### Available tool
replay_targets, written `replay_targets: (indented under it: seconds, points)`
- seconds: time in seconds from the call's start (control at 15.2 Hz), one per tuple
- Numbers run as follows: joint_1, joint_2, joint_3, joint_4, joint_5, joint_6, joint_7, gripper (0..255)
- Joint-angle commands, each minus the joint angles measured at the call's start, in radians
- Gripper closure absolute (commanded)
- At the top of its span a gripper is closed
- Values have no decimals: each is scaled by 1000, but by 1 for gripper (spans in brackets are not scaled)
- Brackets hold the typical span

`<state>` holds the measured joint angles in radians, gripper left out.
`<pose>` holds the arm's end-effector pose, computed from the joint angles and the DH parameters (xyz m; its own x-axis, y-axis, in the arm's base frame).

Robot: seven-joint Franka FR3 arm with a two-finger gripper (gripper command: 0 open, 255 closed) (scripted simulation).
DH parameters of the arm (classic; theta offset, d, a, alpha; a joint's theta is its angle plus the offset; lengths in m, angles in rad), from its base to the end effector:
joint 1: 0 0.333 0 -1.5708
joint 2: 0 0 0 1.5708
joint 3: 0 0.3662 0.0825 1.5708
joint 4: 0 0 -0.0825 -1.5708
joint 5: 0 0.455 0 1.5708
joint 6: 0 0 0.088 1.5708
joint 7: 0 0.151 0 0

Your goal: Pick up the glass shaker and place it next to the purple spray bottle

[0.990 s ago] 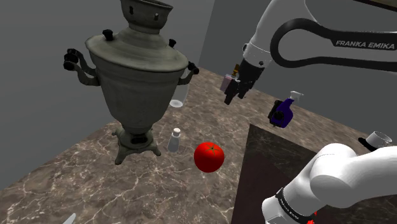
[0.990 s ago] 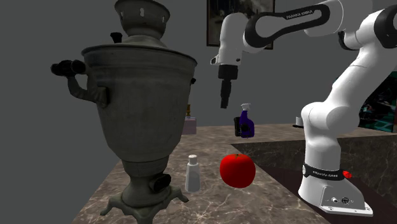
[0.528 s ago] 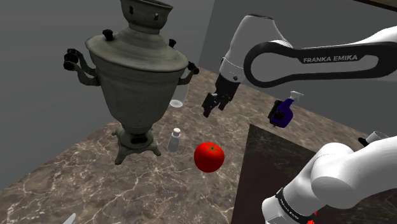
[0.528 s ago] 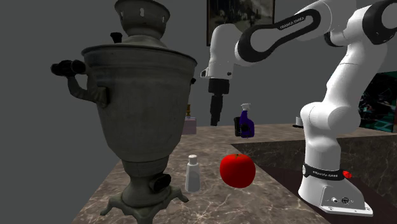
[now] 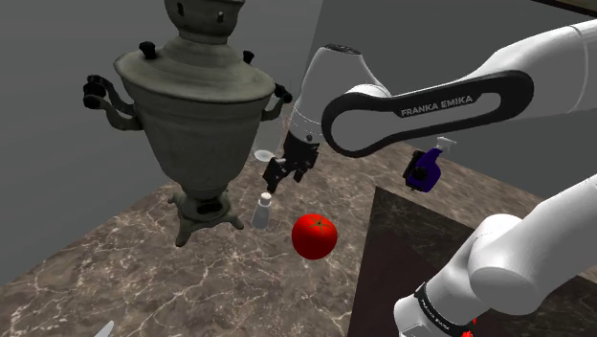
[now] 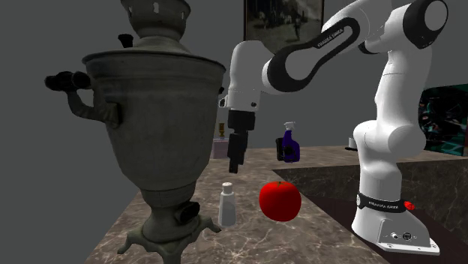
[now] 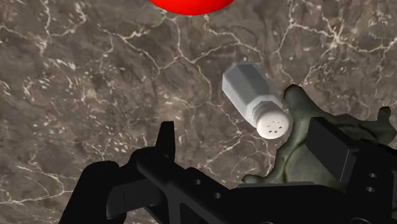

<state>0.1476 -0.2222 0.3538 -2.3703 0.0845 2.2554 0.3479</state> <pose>0.4631 0.2591 0.3810 0.9910 0.0970 0.0921 0.0998 -0.9946 -0.0268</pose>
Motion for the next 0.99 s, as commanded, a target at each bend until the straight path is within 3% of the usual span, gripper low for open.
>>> replay_targets:
  seconds: [0.0,0.59,0.92]
  points:
    - [7,75,28,23,-15,47,39,0]
    - [10,194,46,12,-68,173,93,0]
    - [10,194,46,12,-68,173,93,0]
